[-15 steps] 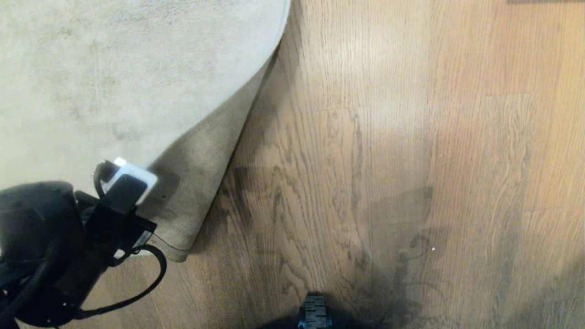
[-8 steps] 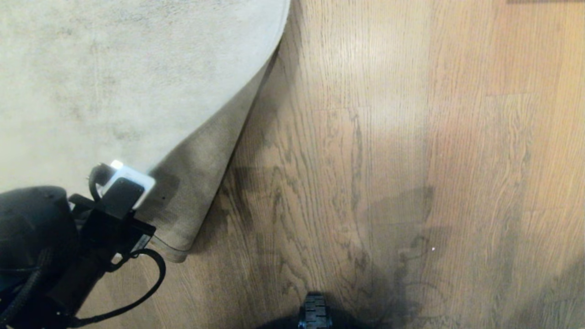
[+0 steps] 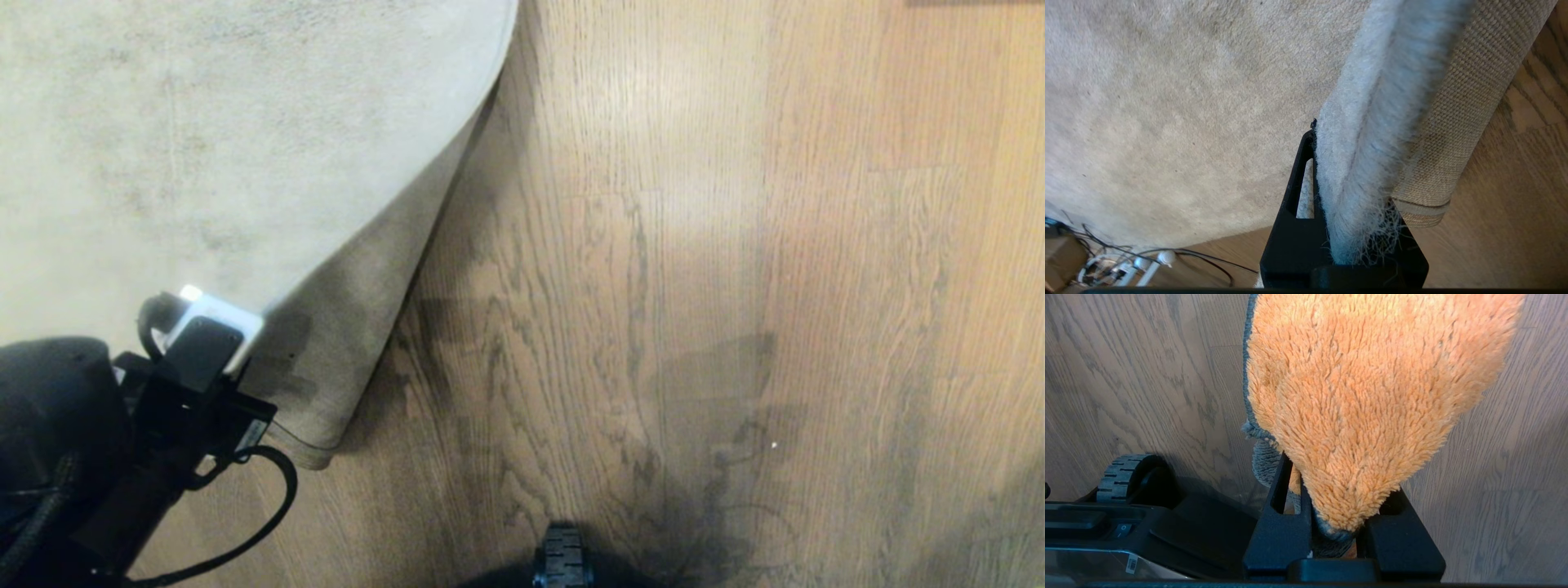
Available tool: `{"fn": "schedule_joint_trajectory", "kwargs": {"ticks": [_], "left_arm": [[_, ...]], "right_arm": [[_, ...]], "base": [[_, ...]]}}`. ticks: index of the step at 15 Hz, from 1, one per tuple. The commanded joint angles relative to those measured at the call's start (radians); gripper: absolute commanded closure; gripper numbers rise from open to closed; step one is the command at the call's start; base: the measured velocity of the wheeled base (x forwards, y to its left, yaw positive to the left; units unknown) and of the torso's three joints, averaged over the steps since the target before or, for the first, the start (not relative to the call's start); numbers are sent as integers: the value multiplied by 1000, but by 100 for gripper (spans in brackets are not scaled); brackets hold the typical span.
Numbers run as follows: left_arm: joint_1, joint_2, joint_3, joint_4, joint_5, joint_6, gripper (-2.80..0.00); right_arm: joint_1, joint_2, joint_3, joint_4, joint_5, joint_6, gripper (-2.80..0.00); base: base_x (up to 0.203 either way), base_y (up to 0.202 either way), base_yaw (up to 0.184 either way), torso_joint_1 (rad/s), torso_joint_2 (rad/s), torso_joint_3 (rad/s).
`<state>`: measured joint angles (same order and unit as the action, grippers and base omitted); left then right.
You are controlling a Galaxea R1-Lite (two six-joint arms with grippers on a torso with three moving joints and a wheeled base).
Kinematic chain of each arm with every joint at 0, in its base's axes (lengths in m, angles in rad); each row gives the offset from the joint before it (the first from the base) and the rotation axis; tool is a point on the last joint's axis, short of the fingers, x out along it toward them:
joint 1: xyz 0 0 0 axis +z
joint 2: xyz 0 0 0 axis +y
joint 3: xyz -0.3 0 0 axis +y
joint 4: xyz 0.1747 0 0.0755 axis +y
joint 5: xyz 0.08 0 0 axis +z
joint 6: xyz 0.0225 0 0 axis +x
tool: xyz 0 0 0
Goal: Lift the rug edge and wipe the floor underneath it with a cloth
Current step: Lay down the carpet
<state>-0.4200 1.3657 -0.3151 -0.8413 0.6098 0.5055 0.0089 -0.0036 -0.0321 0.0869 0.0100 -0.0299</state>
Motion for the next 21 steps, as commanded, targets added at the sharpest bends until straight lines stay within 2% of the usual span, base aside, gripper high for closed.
{"fn": "schedule_joint_trajectory", "kwargs": {"ticks": [1,3,5,8,21], "left_arm": [[-1,-14,8,-5,2,-2,0],[-22,-17,10,-5,-1,-22,0],[-80,-13,14,-4,0,-78,0],[-104,-16,30,-5,-1,-87,0],[-120,-33,30,-4,-4,-133,0]], "right_arm": [[0,4,0,0,1,-1,0],[0,4,0,0,1,-1,0],[0,4,0,0,1,-1,0],[0,4,0,0,1,-1,0],[0,4,0,0,1,-1,0]], "base": [[0,0,0,0,0,0],[0,0,0,0,0,0],[0,0,0,0,0,0],[0,0,0,0,0,0],[0,0,0,0,0,0]]}}
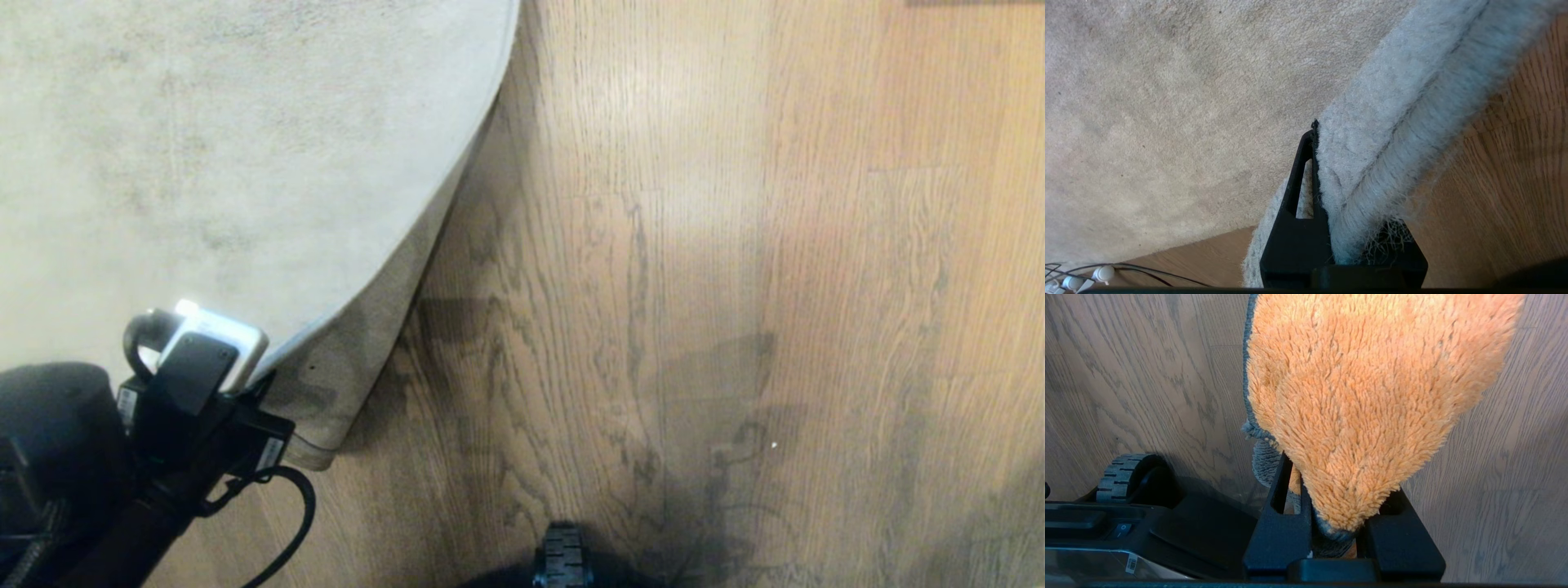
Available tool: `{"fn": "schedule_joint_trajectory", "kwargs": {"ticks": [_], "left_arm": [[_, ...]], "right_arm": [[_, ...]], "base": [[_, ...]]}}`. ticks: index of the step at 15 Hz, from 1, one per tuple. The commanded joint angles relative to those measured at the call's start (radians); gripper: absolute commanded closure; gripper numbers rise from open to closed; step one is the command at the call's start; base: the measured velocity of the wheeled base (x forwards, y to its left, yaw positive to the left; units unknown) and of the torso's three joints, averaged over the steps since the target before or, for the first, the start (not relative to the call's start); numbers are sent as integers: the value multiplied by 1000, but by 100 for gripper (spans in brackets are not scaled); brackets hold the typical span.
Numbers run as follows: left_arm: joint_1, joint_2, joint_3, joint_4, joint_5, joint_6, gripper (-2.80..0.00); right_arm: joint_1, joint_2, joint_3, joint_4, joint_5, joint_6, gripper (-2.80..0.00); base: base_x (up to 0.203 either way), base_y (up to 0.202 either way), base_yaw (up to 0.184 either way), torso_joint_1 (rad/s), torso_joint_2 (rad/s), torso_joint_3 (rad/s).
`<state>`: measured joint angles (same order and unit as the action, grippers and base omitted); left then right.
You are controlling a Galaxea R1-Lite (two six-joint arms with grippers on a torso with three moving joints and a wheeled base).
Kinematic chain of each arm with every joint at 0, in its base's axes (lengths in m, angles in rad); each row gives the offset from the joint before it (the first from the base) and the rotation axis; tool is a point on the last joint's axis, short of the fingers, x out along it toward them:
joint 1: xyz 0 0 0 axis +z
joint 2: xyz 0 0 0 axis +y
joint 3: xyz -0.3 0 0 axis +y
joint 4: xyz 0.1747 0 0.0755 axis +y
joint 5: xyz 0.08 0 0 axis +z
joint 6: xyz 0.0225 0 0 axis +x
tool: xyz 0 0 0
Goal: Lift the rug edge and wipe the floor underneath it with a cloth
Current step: Lay down the carpet
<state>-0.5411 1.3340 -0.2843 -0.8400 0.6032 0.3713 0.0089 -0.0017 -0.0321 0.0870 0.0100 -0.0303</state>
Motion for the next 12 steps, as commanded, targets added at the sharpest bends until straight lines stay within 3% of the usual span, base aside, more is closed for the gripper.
{"fn": "schedule_joint_trajectory", "kwargs": {"ticks": [1,8,9,12], "left_arm": [[1,-1,0,-5,4,1,0],[1,7,-1,-4,4,-11,0],[1,8,-1,-4,3,-11,-280],[1,14,-11,-5,3,-11,-280]], "right_arm": [[0,2,0,0,1,0,0],[0,2,0,0,1,0,0],[0,2,0,0,1,0,0],[0,2,0,0,1,0,0]], "base": [[0,0,0,0,0,0],[0,0,0,0,0,0],[0,0,0,0,0,0],[0,0,0,0,0,0]]}}
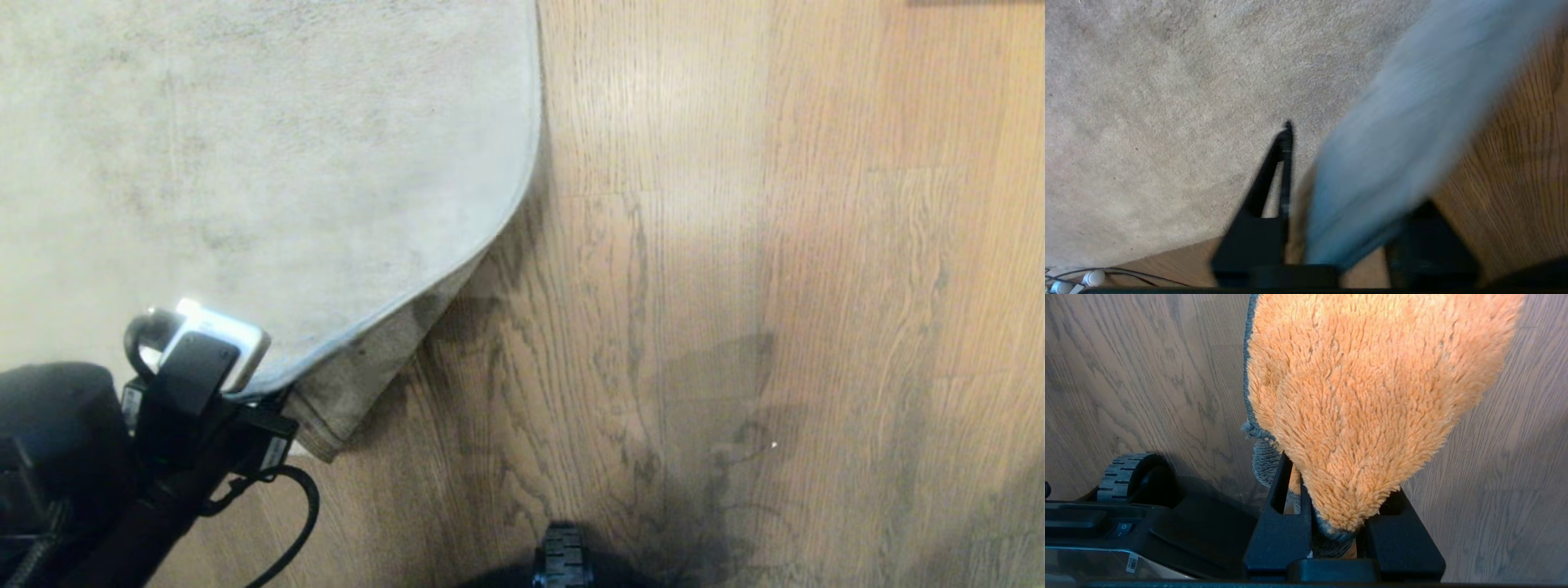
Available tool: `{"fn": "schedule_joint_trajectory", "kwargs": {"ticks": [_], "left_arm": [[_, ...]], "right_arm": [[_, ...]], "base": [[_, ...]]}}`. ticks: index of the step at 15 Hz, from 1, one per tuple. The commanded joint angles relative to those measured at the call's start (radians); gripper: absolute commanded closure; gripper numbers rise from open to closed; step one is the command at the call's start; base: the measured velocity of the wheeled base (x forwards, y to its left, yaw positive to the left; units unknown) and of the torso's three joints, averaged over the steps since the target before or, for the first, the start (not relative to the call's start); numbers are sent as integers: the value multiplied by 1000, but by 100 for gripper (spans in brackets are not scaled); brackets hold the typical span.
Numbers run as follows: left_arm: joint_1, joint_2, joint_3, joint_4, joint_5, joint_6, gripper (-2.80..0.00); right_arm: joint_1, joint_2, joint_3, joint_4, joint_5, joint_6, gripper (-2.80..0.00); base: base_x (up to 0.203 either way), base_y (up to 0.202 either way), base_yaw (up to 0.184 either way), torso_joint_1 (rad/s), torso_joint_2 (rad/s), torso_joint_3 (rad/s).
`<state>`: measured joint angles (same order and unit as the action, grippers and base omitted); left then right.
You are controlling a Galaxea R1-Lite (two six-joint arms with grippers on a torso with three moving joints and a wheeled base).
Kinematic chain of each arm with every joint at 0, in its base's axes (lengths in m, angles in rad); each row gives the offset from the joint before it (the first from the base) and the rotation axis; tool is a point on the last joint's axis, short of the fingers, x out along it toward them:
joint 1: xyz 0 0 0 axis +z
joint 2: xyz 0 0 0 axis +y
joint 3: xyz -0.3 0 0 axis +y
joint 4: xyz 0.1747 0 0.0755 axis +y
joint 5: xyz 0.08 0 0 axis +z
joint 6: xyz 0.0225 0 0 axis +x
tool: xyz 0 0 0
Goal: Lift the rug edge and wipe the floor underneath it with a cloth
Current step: Lay down the carpet
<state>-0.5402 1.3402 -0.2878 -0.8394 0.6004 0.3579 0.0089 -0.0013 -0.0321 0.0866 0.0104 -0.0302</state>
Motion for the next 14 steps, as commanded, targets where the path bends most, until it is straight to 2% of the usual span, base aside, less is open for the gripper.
{"fn": "schedule_joint_trajectory", "kwargs": {"ticks": [1,7,14], "left_arm": [[0,8,-10,-6,5,3,-280],[-74,-7,-10,-7,9,-93,-280],[-147,-19,-75,-25,2,-287,-280]], "right_arm": [[0,1,0,1,0,0,0],[0,1,0,1,0,0,0],[0,1,0,1,0,0,0]], "base": [[0,0,0,0,0,0],[0,0,0,0,0,0],[0,0,0,0,0,0]]}}
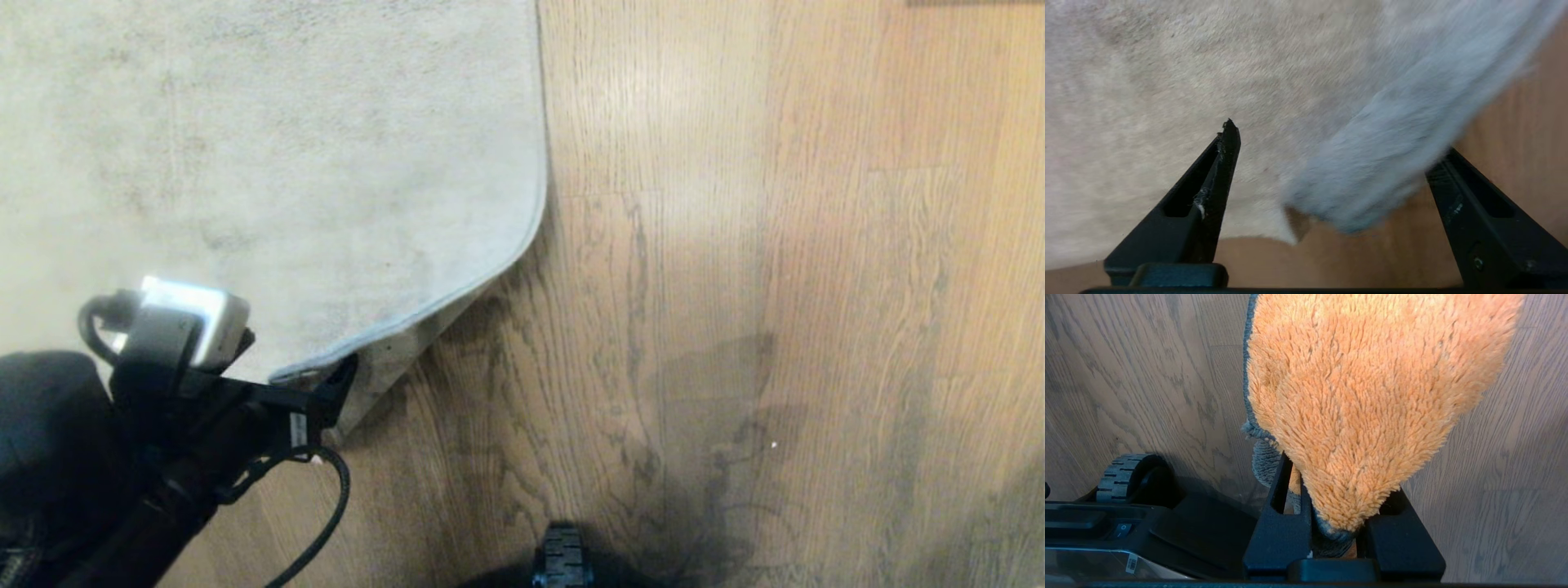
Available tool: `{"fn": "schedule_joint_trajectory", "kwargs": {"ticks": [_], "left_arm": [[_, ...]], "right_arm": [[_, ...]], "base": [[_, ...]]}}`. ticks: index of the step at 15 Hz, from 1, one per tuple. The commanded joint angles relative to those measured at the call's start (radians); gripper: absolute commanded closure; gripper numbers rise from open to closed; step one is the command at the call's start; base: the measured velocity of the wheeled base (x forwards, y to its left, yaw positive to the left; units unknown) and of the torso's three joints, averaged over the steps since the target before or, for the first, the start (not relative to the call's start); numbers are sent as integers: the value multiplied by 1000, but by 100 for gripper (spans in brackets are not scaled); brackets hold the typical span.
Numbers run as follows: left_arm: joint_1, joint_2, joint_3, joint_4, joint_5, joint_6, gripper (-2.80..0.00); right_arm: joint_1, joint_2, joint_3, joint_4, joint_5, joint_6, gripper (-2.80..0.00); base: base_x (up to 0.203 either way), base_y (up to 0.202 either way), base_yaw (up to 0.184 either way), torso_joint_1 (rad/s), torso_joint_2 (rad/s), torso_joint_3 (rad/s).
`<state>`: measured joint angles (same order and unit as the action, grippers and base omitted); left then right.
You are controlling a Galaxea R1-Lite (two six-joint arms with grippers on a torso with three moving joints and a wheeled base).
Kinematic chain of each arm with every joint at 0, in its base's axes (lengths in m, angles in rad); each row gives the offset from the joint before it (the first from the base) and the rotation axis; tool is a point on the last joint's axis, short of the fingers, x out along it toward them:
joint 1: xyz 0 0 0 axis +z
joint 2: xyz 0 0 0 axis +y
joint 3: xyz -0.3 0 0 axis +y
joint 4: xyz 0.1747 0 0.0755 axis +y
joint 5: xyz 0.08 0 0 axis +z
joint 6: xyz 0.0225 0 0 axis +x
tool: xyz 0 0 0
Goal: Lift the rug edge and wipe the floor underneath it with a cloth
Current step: Lay down the carpet
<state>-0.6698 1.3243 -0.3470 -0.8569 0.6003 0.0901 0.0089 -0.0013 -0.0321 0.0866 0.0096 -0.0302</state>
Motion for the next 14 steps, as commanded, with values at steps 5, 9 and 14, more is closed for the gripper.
{"fn": "schedule_joint_trajectory", "kwargs": {"ticks": [5,9,14], "left_arm": [[-33,-11,-22,-153,-52,-12,-280],[-34,-13,15,-168,-53,48,-280],[-73,0,63,-159,-54,54,-280]], "right_arm": [[0,1,0,0,1,0,0],[0,1,0,1,1,0,0],[0,1,0,1,1,0,0]], "base": [[0,0,0,0,0,0],[0,0,0,0,0,0],[0,0,0,0,0,0]]}}
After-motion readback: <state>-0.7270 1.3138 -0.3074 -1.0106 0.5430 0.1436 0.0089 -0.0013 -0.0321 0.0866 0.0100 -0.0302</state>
